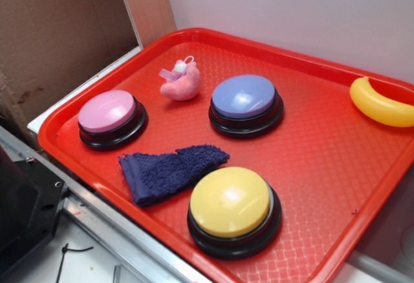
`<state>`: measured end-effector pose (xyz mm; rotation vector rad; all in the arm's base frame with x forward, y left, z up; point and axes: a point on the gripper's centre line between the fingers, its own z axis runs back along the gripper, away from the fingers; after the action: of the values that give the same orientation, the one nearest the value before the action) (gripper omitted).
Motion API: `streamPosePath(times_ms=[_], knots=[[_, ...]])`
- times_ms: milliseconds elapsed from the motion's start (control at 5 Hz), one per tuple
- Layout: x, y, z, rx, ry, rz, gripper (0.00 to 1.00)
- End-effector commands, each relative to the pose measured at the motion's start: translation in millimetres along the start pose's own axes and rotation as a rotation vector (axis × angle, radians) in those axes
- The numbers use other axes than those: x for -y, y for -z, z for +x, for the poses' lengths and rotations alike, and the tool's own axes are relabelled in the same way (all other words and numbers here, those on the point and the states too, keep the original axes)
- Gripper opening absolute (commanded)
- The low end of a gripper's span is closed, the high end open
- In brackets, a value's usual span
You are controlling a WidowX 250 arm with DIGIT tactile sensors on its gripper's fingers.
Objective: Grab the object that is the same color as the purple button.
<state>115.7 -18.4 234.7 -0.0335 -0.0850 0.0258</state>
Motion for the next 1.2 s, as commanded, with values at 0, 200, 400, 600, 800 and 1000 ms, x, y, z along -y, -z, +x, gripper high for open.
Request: streamPosePath(times_ms=[0, 200, 400, 600, 800, 1000], knots=[[0.0, 0.0, 0.0, 0.000, 0.000, 0.000, 1.00], [0.7, 17.1, -1.9, 0.049, 0.070, 0.001, 1.00], [5.5, 44.0, 0.3, 0.062, 0.168, -0.004, 1.00], [14.7, 74.2, 5.8, 0.112, 0.353, -0.044, 1.00], [30.6, 110.1, 11.9, 0.152, 0.542, -0.138, 1.00], [50.9, 150.7, 23.8, 0.144, 0.615, -0.114, 1.00]])
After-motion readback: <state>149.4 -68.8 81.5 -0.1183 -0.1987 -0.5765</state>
